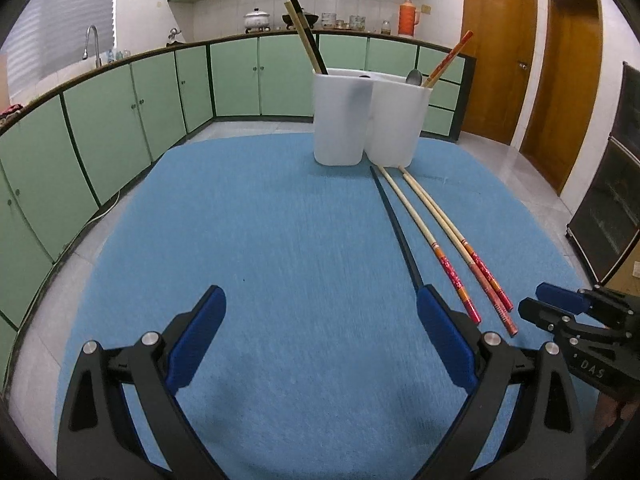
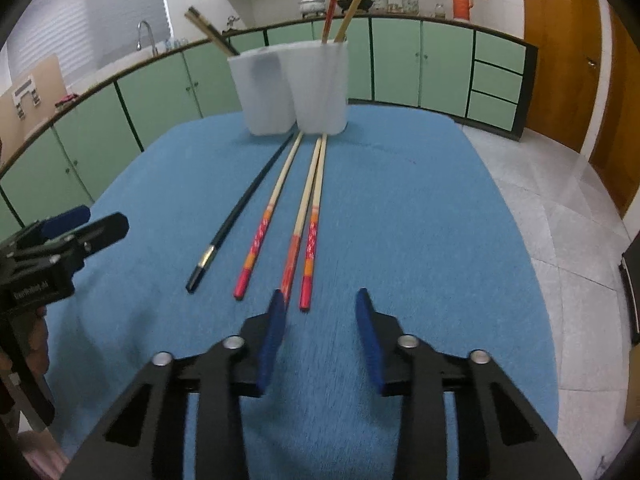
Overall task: Organize utensils
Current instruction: 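Move both tools back to the chopsticks left on the mat, then grasp the other black chopstick with the left tool while the right tool grasps a red chopstick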
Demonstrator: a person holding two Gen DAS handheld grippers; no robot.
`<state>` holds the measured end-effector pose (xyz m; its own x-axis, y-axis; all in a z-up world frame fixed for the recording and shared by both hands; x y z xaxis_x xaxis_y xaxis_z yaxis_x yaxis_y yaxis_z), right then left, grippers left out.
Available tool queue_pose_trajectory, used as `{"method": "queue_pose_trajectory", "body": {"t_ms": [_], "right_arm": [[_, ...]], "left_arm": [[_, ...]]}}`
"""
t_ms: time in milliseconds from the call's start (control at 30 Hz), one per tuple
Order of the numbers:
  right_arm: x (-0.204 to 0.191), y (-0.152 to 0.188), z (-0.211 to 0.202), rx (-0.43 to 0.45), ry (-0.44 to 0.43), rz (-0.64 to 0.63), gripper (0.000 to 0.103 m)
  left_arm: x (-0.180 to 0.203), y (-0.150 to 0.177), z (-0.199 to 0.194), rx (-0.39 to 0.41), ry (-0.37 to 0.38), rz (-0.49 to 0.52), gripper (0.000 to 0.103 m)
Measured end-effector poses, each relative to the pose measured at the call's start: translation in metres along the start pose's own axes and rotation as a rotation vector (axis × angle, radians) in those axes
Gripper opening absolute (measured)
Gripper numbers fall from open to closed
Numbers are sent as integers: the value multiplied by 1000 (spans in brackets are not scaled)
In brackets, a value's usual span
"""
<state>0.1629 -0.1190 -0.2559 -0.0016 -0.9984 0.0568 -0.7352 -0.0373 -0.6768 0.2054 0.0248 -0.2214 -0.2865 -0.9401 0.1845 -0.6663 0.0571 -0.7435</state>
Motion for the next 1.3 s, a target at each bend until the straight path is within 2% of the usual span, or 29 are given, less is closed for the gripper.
{"method": "queue_pose_trajectory", "body": {"t_ms": [67, 167, 700, 867, 1133, 1300], "right_arm": [[-1, 2, 2, -9, -5, -8, 20], [-4, 6, 6, -22, -10, -16, 16], [-12, 2, 12, -29, 6, -48, 14], [-15, 3, 12, -29, 9, -54, 6], [-3, 3, 10, -31, 22, -18, 6], [11, 6, 9, -33, 24, 15, 6]], "left_arm": [[0, 2, 2, -5, 2, -3, 93], [2, 3, 5, -12, 5, -5, 93], [12, 11, 13, -36, 33, 5, 93], [17, 12, 14, -43, 48, 7, 93], [36, 18, 22, -71, 81, 11, 93], [52, 28, 37, -124, 107, 23, 76]]}}
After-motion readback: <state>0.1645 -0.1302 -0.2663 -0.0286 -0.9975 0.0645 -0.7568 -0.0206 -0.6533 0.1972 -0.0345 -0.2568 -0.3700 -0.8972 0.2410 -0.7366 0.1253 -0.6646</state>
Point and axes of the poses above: each gripper's, at about its wrist camera, not at the fingertips, and z roughly the way its jaws point, x to its right, y to its underside, the point moved 9 cm from there along z, roughly the way its jaws point, and after that the axes turned 14 degrees about y, right-handed, at the moved point
